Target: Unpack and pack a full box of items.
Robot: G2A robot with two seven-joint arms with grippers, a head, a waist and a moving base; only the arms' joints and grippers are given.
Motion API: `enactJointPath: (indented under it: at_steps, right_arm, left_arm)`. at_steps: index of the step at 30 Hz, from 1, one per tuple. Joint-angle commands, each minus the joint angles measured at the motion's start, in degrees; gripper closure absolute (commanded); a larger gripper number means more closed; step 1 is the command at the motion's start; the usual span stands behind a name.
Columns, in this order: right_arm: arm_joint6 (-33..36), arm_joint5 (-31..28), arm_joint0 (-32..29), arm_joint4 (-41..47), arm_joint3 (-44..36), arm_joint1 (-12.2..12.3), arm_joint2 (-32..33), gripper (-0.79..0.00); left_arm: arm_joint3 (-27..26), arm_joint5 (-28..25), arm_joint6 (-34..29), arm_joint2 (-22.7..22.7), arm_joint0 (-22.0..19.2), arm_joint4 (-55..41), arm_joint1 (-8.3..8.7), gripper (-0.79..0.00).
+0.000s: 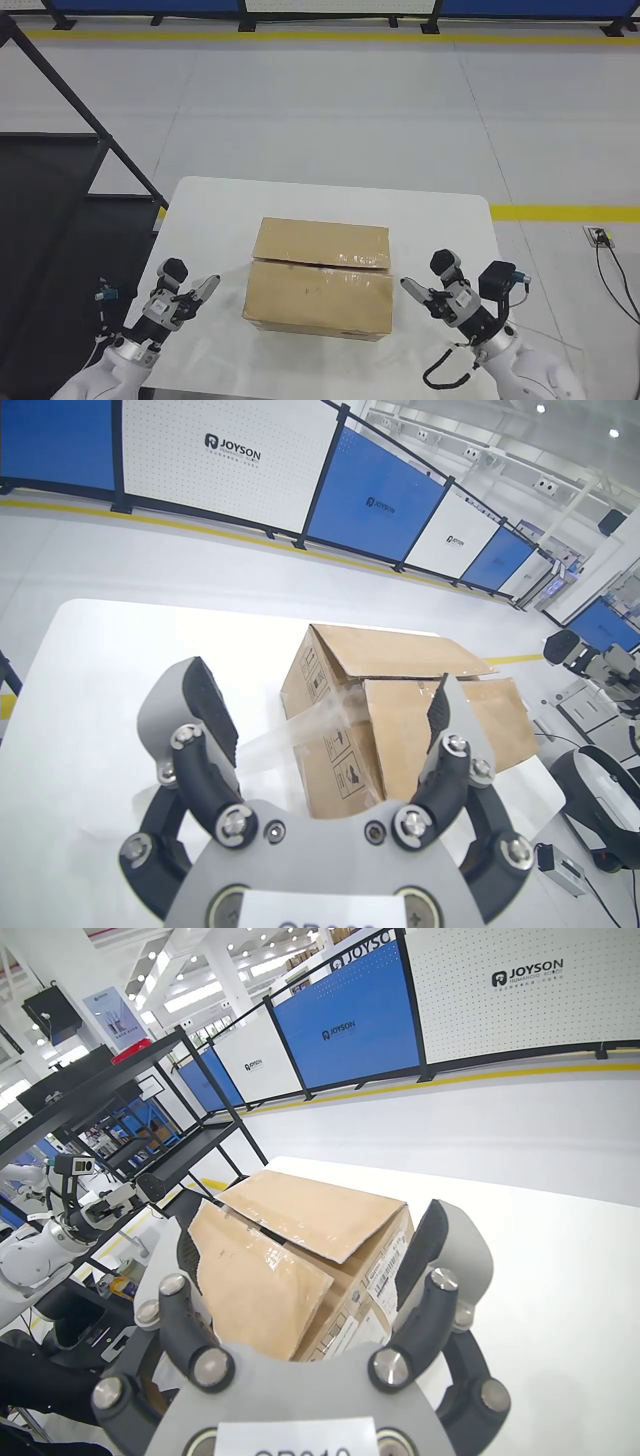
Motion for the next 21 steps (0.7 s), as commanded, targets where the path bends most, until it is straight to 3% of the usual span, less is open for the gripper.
enactJointPath:
  at_steps: [1,5,12,21]
  right_arm:
    - [-0.11,0.27,-0.02,-0.06,0.28,-0.01,0.06,-0.785]
    - [0.74,-6.49,0.8,8.11,4.16,0.03,-0.79,-0.785]
    - [13.11,-16.09,5.88,24.16,12.96,0.8,-1.94,-0.785]
    - [25.73,-11.01,14.95,31.96,20.75,1.0,-6.48,-0.785]
  left_arm:
    - [0.0,0.0,-0.01,0.0,0.0,0.0,0.0,-0.785]
    - [-0.17,1.26,-1.13,1.43,-1.87,-2.03,-0.11,-0.785]
    - [3.34,-1.22,-6.82,2.49,-6.17,-14.51,-0.02,-0.785]
    - [5.47,-4.64,-10.12,1.9,-7.34,-22.23,0.3,-0.785]
